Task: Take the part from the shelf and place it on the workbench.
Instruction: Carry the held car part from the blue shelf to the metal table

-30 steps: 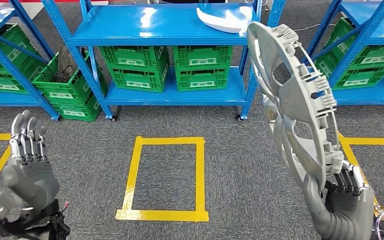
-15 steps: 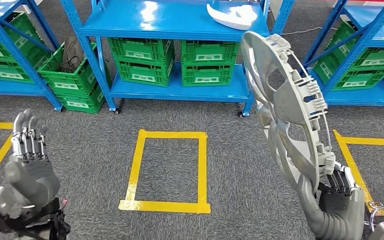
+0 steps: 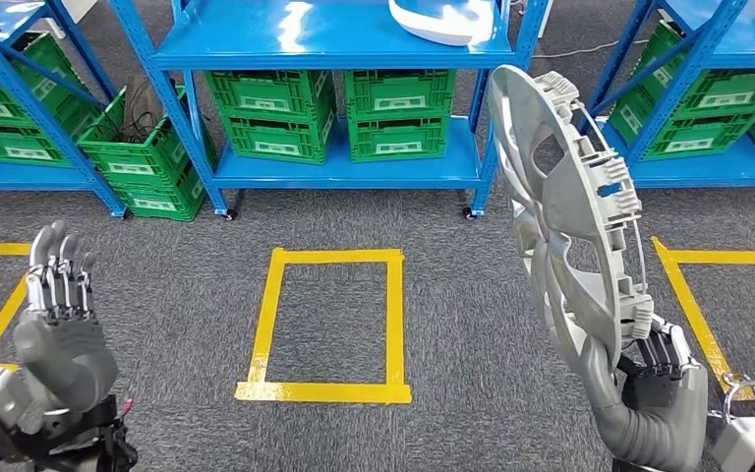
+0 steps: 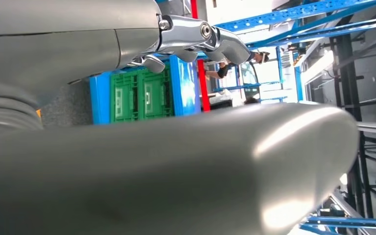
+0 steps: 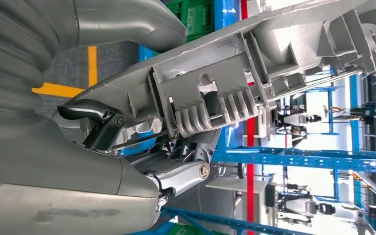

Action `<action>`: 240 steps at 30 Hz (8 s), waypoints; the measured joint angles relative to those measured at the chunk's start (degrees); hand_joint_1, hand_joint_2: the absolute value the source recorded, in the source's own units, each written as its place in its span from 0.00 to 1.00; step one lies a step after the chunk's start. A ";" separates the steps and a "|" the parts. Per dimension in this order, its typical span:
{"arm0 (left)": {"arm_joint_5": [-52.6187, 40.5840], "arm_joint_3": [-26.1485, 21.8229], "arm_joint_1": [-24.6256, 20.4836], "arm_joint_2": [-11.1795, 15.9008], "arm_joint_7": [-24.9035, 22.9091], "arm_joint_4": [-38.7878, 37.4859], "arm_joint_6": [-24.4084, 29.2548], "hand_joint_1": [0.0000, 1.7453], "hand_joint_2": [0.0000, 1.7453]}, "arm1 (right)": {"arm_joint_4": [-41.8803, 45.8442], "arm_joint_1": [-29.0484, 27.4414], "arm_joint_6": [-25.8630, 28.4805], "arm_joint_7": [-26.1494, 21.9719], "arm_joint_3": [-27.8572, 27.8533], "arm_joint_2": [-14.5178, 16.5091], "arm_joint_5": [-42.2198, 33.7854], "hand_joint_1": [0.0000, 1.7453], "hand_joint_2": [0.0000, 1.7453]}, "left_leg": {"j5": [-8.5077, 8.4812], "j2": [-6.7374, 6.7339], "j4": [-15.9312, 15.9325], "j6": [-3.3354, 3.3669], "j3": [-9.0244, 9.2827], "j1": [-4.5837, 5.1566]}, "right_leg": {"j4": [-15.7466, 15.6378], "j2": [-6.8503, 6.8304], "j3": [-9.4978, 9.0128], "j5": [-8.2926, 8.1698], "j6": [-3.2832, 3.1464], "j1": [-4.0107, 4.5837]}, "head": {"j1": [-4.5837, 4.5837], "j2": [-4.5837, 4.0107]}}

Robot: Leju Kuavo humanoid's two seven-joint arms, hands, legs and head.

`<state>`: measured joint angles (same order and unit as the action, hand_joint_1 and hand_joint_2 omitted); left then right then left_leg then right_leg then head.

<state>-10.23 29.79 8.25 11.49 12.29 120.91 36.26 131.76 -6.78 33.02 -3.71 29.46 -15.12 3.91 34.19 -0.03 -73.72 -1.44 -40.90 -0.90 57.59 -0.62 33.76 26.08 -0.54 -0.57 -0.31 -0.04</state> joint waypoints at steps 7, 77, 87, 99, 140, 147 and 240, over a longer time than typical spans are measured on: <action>-0.02 -0.02 0.03 0.06 -0.11 0.35 0.01 0.00 0.00 | -0.22 0.07 0.01 0.10 0.57 0.09 0.11 1.00 1.00 | -4.36 0.09 16.67 1.71 10.88 0.44 | 0.49 0.21 1.74 -1.90 1.85 0.15 | -1.09 0.00; -1.11 -2.21 0.53 1.87 -3.11 4.42 -1.27 0.00 0.00 | -2.90 0.07 -0.14 -1.48 2.48 0.94 -1.68 1.00 1.00 | -9.56 -0.09 18.21 2.93 7.91 -0.39 | 13.10 0.44 4.42 6.90 4.10 -0.64 | 0.61 0.00; -1.14 -2.23 0.79 1.87 -3.10 4.44 -1.25 0.00 0.00 | -2.98 0.20 -0.26 -1.45 2.52 0.94 -1.66 1.00 1.00 | -5.74 0.19 12.80 0.13 5.39 -0.65 | 0.28 0.66 -1.64 1.52 0.86 -0.69 | 0.73 0.00; -1.16 -2.29 0.94 1.91 -3.09 4.49 -1.22 0.00 0.00 | -3.02 0.27 -0.26 -1.45 2.53 0.94 -1.66 1.00 1.00 | -6.50 0.16 16.30 1.77 9.36 0.46 | 0.30 0.85 -1.22 1.14 1.76 0.03 | -1.94 0.00; 4.79 -2.51 -0.93 0.02 -2.11 0.61 -0.02 0.00 0.00 | -11.35 9.59 -7.79 9.85 7.28 4.76 3.23 1.00 1.00 | -8.09 3.36 15.84 3.09 7.03 0.29 | 15.76 0.45 5.69 7.37 2.66 0.02 | 0.25 0.00; 4.91 -2.57 -0.99 -0.11 -1.73 0.35 -0.62 0.00 0.00 | -11.46 10.67 -7.82 10.91 6.45 4.66 4.15 1.00 1.00 | -8.78 8.43 15.74 1.78 5.87 -0.27 | 0.41 4.02 -0.67 0.67 0.41 0.18 | 1.40 0.00; 9.41 -27.77 -9.37 6.34 -4.20 -10.17 -10.58 0.00 0.00 | -26.38 32.75 -14.28 20.98 -5.90 -9.15 -6.19 1.00 1.00 | -11.82 8.96 14.76 1.47 1.93 -0.38 | -0.09 3.09 -0.69 -0.31 -0.65 1.25 | 2.79 0.00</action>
<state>-0.81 2.02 -1.11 17.83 8.09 110.74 25.68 105.38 25.97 18.74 17.27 23.56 -24.28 -2.28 22.37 8.93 -58.96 0.02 -38.97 -1.28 57.50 2.47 33.08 25.78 -1.19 0.68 2.48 -0.04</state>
